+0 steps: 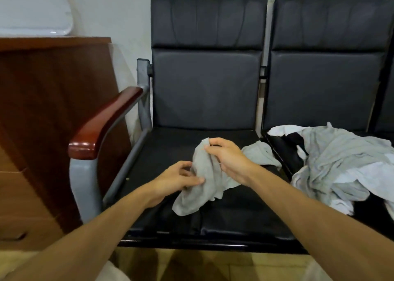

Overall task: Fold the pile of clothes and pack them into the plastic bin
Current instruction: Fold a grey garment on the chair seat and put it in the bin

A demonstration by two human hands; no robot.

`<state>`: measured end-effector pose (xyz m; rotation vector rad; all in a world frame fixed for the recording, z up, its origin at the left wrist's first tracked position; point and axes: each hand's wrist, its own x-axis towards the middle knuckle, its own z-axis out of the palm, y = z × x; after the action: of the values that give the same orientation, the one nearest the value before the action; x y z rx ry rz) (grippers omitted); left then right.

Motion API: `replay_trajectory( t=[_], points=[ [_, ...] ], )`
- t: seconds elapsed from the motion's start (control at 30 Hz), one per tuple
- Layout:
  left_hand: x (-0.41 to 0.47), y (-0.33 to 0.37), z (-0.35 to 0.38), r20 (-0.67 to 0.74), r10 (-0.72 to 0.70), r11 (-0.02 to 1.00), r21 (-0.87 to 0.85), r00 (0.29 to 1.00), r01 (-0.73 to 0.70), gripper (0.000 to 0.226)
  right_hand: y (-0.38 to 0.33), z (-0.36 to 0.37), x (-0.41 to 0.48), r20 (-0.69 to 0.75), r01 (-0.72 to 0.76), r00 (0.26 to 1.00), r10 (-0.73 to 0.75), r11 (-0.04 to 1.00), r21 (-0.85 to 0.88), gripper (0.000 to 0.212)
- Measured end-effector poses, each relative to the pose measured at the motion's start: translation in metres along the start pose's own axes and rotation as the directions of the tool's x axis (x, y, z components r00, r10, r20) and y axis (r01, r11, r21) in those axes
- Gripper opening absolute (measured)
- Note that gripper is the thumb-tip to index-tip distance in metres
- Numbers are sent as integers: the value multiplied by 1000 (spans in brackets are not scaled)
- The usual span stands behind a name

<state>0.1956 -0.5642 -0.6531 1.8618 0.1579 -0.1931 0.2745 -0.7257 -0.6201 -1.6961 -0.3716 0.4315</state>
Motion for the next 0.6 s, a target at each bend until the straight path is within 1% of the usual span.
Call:
replay_trajectory(
  t=[0.07, 0.13, 0.2, 0.23, 0.27, 0.3, 0.33, 0.37, 0.4, 0.43, 0.47, 0.53, 0.57, 0.6],
  points=[
    [10, -3, 6, 3, 4, 992, 123, 1000, -5, 58, 8, -16, -1, 77, -57, 996, 51, 995, 79, 25],
    [20, -8, 14, -46, 25, 987, 162, 999, -17, 46, 17, -31, -2, 49, -74, 996, 73, 997, 28, 27],
    [26, -16, 21, -69, 57, 987, 155, 996, -46, 25, 30, -44, -2, -31, -56, 998, 54, 997, -58, 21],
    [29, -18, 22, -66, 65, 988, 145, 996, -55, 19, 39, -50, -1, -73, -51, 996, 46, 995, -81, 17],
    [30, -18, 21, -71, 67, 992, 113, 995, -59, 17, 47, -56, -2, -103, -61, 993, 51, 993, -99, 14],
    [33, -18, 20, -96, 58, 997, 58, 994, -53, 18, 56, -62, -1, -117, -71, 992, 53, 985, -158, 13],
    [36, -16, 19, -131, 41, 999, -16, 991, -44, 21, 65, -68, 1, -124, -77, 991, 45, 959, -272, 13],
    [39, -15, 17, -162, 13, 995, -95, 987, -28, 22, 74, -72, 5, -114, -79, 993, 35, 909, -410, 12],
    [42, -15, 15, -182, -22, 986, -164, 983, -9, 23, 81, -74, 8, -87, -71, 996, 29, 847, -527, 11],
    [46, -15, 13, -196, -57, 978, -209, 979, 15, 23, 86, -73, 11, -43, -56, 998, 37, 792, -608, 9],
    [48, -16, 11, -213, -89, 973, -228, 973, 39, 22, 89, -70, 13, 13, -32, 998, 54, 749, -662, 9],
    [52, -20, 8, -262, -132, 973, -220, 956, 74, 16, 97, -62, 19, 122, 46, 990, 67, 670, -741, 19],
    [54, -22, 6, -298, -141, 976, -204, 944, 81, 15, 99, -57, 23, 154, 79, 986, 61, 643, -762, 23],
    [55, -24, 4, -343, -147, 979, -186, 928, 87, 15, 100, -52, 26, 166, 99, 985, 46, 640, -762, 22]
  ],
)
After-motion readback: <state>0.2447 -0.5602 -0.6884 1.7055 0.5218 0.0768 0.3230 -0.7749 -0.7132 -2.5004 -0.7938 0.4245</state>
